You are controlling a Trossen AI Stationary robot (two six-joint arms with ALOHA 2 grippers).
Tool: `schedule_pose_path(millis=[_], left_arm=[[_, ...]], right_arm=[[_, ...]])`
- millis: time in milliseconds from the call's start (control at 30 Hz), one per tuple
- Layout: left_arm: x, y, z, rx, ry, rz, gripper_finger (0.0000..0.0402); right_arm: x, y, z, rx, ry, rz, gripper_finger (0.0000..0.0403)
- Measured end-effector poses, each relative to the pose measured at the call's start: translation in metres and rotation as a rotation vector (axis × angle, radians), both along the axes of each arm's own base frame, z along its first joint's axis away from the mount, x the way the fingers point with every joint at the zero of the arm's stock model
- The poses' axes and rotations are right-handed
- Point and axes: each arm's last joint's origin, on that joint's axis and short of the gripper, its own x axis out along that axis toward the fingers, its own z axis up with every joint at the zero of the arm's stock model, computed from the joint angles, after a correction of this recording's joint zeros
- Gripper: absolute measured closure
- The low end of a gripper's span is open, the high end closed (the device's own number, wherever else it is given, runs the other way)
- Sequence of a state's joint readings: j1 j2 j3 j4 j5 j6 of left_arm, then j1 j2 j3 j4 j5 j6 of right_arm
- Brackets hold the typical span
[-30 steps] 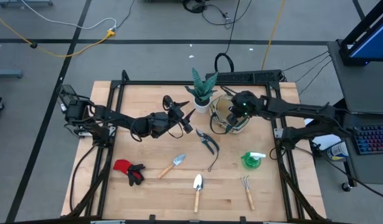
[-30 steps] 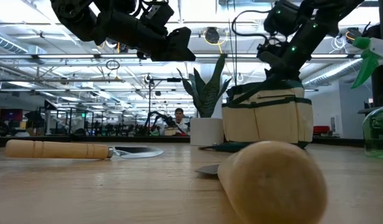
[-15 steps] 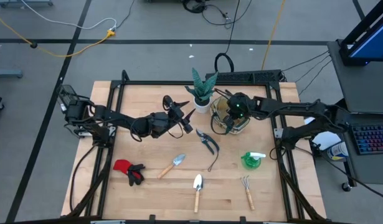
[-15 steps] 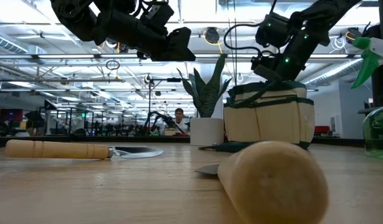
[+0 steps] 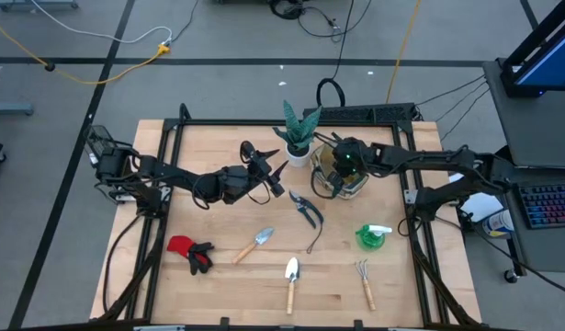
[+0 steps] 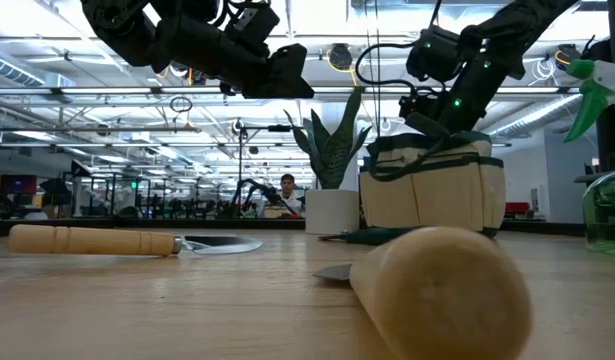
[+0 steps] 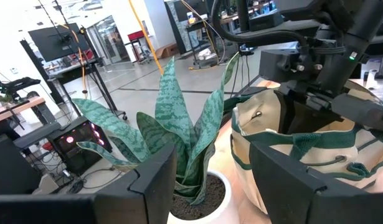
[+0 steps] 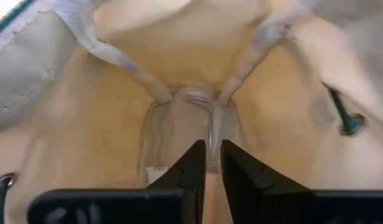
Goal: Pick & Place Garden tools in Gardening bag
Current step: Put the top brown trowel into the gardening bag
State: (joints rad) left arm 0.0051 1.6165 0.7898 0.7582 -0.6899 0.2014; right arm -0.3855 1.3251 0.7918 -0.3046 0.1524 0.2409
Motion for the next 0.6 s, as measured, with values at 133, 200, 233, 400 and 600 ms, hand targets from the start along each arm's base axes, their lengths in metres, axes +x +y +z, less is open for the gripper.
schedule_pose_path(millis=[133, 200, 233, 400, 600], left_arm=[[0.0000, 0.0000, -0.0001, 0.000, 0.001, 0.000, 0.0192], [0.0000, 0.0000, -0.0001, 0.000, 0.001, 0.000, 0.0192], [0.0000, 0.0001, -0.0001, 0.000, 0.001, 0.000, 0.0192], [0.0000, 0.0000, -0.0001, 0.000, 0.001, 0.000, 0.0192], [0.0000, 0.0000, -0.0002, 0.000, 0.002, 0.000, 0.0192]], right_arm=[[0.0000, 0.0000, 0.0000, 0.000, 0.000, 0.000, 0.0353], [0.0000, 0.0000, 0.0000, 0.000, 0.000, 0.000, 0.0353], [0.0000, 0.0000, 0.0000, 0.000, 0.000, 0.000, 0.0353], [0.0000, 0.0000, 0.0000, 0.000, -0.001, 0.000, 0.0350], [0.0011, -0.0004, 0.0009, -0.006, -0.015, 0.000, 0.0311]])
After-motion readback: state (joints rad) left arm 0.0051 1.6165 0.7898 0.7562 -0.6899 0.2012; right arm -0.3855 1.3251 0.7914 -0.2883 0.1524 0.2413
